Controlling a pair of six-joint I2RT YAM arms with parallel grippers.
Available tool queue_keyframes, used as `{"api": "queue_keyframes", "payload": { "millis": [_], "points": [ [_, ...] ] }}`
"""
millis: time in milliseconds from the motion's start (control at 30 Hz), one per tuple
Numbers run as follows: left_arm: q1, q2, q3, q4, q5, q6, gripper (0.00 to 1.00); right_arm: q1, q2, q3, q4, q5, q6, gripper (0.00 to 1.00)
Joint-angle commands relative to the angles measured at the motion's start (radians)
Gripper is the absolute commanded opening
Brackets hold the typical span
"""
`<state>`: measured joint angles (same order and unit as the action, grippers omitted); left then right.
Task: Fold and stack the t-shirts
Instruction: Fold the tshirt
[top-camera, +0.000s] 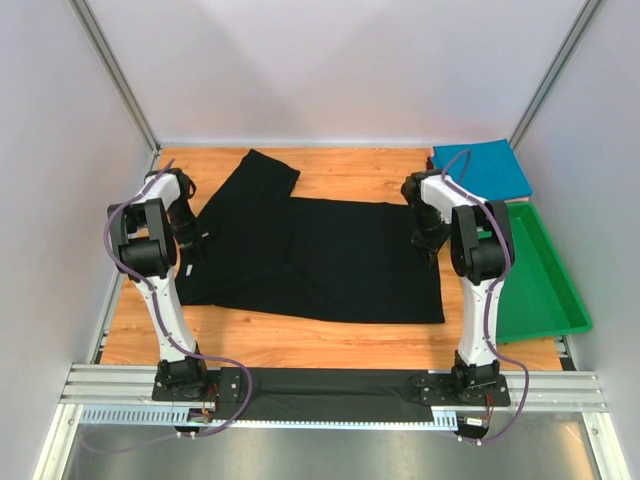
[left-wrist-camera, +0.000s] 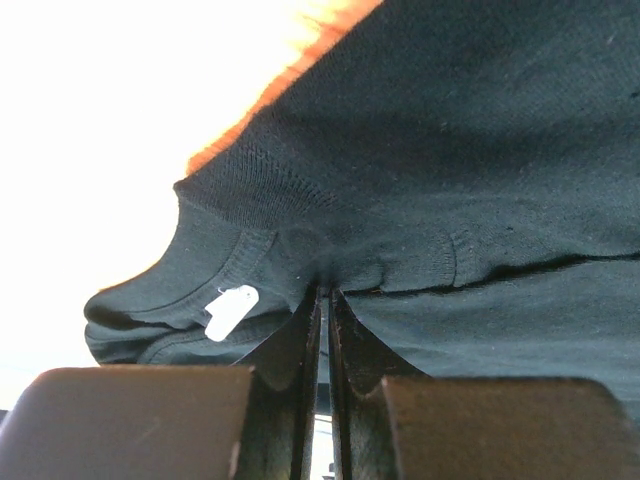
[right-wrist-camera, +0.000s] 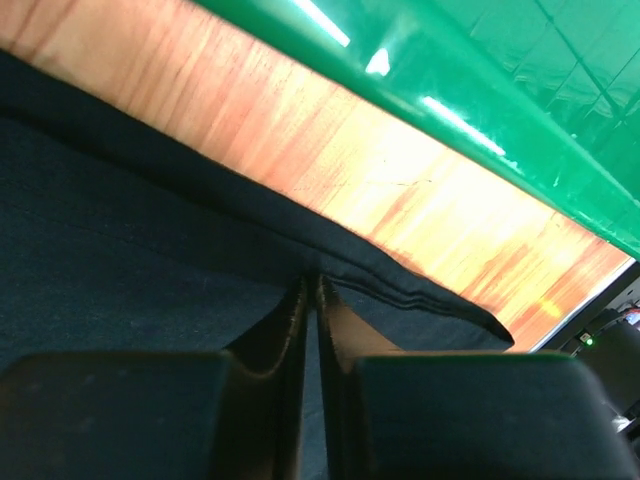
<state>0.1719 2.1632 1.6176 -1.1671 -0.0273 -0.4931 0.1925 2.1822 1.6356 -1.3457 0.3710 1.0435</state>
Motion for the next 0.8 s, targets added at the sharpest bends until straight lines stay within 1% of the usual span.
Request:
{"api": "queue_keyframes", "payload": {
  "millis": [0,33,67,333,767],
  "points": [
    [0.005,0.027,0.031,0.007,-0.045,-0.012,0.12,-0.011,-0.001,0.015,-0.003,0.054,0.023,0.06],
    [0.005,0.03,0.036,0.007,-0.051,-0.012,0.12,-0.018,-0.004,0.012,-0.004,0.06,0.021,0.01],
    [0.005,0.037,0.039,0.006,-0.056,-0.01,0.12,-0.019,-0.007,0.009,-0.004,0.063,0.023,0.0],
    [0.005,0.058,0.053,-0.009,-0.088,-0.01,0.11,-0.034,-0.052,-0.016,-0.021,0.121,0.013,0.0],
    [0.012,0.064,0.053,-0.026,-0.125,-0.012,0.11,-0.039,-0.091,-0.043,-0.033,0.167,0.016,0.0]
  ]
}}
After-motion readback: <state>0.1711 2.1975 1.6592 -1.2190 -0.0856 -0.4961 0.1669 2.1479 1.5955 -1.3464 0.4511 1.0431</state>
